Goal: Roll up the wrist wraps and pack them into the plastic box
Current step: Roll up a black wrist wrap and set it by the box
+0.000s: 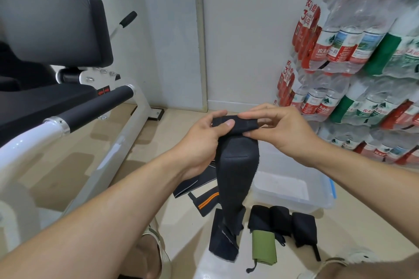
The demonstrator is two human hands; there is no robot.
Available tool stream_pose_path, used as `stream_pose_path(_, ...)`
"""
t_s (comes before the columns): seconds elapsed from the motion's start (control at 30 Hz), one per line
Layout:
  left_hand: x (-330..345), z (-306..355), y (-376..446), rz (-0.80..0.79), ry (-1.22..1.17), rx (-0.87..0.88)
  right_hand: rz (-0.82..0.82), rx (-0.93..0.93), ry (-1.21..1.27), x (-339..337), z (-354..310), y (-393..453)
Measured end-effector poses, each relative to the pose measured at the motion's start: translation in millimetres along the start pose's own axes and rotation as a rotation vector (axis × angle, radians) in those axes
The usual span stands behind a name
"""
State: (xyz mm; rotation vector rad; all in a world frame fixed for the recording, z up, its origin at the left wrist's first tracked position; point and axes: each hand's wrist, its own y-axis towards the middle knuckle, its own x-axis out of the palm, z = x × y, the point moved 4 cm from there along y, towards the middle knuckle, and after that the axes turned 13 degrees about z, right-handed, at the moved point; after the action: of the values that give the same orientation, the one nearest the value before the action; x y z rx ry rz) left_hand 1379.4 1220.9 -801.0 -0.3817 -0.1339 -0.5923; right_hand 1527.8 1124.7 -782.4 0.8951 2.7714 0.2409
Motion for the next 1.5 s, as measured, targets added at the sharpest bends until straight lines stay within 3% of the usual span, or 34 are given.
stream_pose_path(0.23, -0.6, 5.8, -0.6, 0.068, 0.113, 0.162, -0.041, 0.251, 0.226, -0.9, 7.0, 2.3)
stream_pose_path(0.33, 2.1, 3.4, -2.3, 0.070, 0.181, 0.194, -0.111, 0.270, 0.182, 1.4, 9.0, 0.3)
stream_pose_path(0.57, 6.2, 3.1, -7.9, -0.018, 0.286, 0.263, -0.026, 0.201, -0.033, -8.1, 9.7, 2.2)
stream_pose_path(0.77, 6.9, 8.5, -10.2, 0.001, 0.322, 0.315, -0.332, 0.303, 0.041, -10.0, 0.9, -4.0)
stream_pose_path(0.97, 3.9, 5.4, -6.9, -0.035, 0.317, 0.281, -0.134, 0.228, 0.026, -6.6, 7.1, -4.2)
stream_pose_path(1.2, 9.4, 0.7, -13.1, -0.124, 0.093, 0.032, -0.015, 0.076, -0.044, -0.7, 6.3, -7.4)
stream_pose_path(1.37, 5.6, 0.4, -7.6, -0.153, 0.089, -0.047, 0.026, -0.045, -0.043, 5.1, 1.0, -6.2)
stream_pose_path(1.5, 0.8, 0.8, -3.0, -0.049, 0.042, -0.032, -0.011, -0.070, -0.099, 5.5, 1.4, -3.3)
